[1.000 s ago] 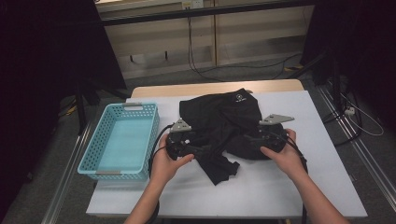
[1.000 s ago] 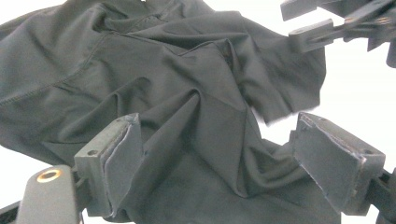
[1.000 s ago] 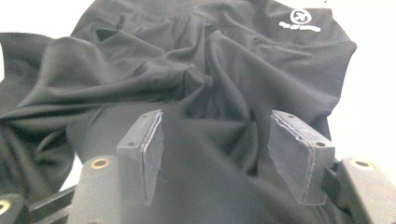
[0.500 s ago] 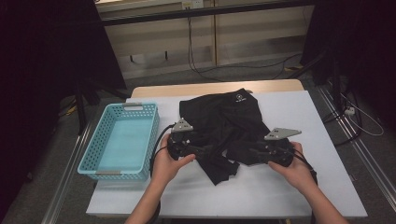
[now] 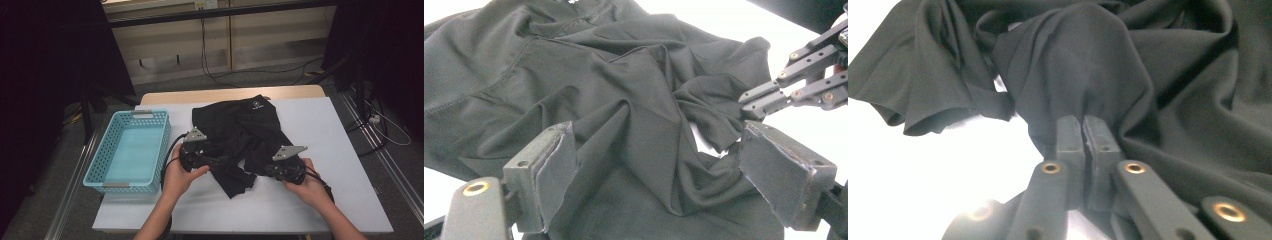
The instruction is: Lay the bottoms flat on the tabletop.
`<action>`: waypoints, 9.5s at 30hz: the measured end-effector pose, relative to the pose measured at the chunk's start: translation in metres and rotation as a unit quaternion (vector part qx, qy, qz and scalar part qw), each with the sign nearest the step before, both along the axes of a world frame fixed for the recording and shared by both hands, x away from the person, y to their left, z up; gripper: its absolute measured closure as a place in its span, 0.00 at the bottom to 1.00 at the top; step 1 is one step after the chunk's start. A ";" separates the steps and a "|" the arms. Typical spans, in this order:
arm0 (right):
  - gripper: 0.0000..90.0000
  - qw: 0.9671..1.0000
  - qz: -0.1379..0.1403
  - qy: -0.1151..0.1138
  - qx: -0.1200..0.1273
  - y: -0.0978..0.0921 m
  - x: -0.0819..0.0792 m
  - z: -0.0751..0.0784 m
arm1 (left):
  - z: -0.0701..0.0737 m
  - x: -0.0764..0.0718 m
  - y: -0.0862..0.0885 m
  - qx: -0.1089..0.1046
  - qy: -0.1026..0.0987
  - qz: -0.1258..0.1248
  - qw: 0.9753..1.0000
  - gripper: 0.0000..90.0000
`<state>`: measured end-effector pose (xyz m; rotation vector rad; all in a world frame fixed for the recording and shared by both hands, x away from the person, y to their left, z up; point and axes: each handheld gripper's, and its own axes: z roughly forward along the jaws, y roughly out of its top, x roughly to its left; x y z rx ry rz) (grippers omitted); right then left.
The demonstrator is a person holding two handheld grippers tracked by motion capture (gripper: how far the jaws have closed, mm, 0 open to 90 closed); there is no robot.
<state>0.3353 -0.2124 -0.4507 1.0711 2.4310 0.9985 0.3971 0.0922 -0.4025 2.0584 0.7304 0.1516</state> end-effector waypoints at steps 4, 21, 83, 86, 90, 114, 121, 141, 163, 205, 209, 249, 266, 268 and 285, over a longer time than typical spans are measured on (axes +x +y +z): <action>0.99 1.000 0.008 0.011 0.013 -0.003 0.000 0.004 | 0.000 0.000 -0.001 0.000 -0.001 -0.002 1.000 0.18; 1.00 0.992 -0.023 -0.050 0.114 -0.031 0.007 0.058 | 0.003 0.000 -0.001 -0.003 -0.004 0.000 1.000 0.18; 0.65 0.995 -0.093 -0.016 0.018 -0.026 0.018 0.004 | 0.001 -0.003 -0.009 -0.002 -0.004 -0.016 1.000 0.18; 0.65 0.996 -0.084 -0.010 0.002 -0.022 0.019 -0.001 | -0.001 -0.002 -0.010 0.001 -0.001 -0.016 1.000 0.18; 0.92 0.997 -0.071 -0.026 -0.029 -0.018 0.020 -0.003 | -0.001 -0.003 -0.013 0.000 -0.001 -0.018 1.000 0.18; 0.98 0.984 -0.067 -0.093 0.137 -0.040 0.001 0.071 | 0.001 -0.007 -0.022 -0.019 0.008 -0.037 0.999 0.20; 0.98 0.986 -0.088 -0.061 0.126 -0.045 0.015 0.049 | -0.006 -0.009 -0.041 -0.018 0.013 -0.062 0.998 0.25; 0.98 0.989 -0.076 -0.047 0.115 -0.033 0.018 0.039 | -0.039 -0.017 -0.108 0.013 0.007 -0.135 0.991 0.63; 0.96 0.989 -0.087 -0.050 0.108 -0.041 0.013 0.038 | -0.018 -0.010 -0.062 -0.017 0.041 -0.120 0.992 0.99; 0.73 0.995 -0.091 0.009 0.050 0.001 0.023 -0.001 | -0.017 0.003 -0.045 -0.048 0.056 -0.094 0.993 0.98; 0.95 0.995 -0.089 0.008 0.052 -0.006 0.020 0.001 | -0.014 0.003 -0.042 -0.053 0.053 -0.092 0.993 0.98; 0.78 0.993 -0.076 -0.014 0.092 -0.062 -0.032 0.021 | -0.022 0.002 -0.028 -0.046 0.062 -0.073 0.994 0.70; 1.00 1.000 -0.023 0.006 0.016 -0.037 -0.032 0.009 | -0.013 -0.003 -0.029 -0.038 0.041 -0.068 0.996 0.26; 1.00 0.999 -0.028 0.001 0.022 -0.045 -0.037 0.014 | -0.013 -0.002 -0.028 -0.038 0.040 -0.066 0.996 0.26; 0.71 0.996 -0.079 -0.019 0.039 -0.086 -0.076 0.028 | -0.007 0.005 -0.029 -0.036 0.029 -0.059 0.997 0.24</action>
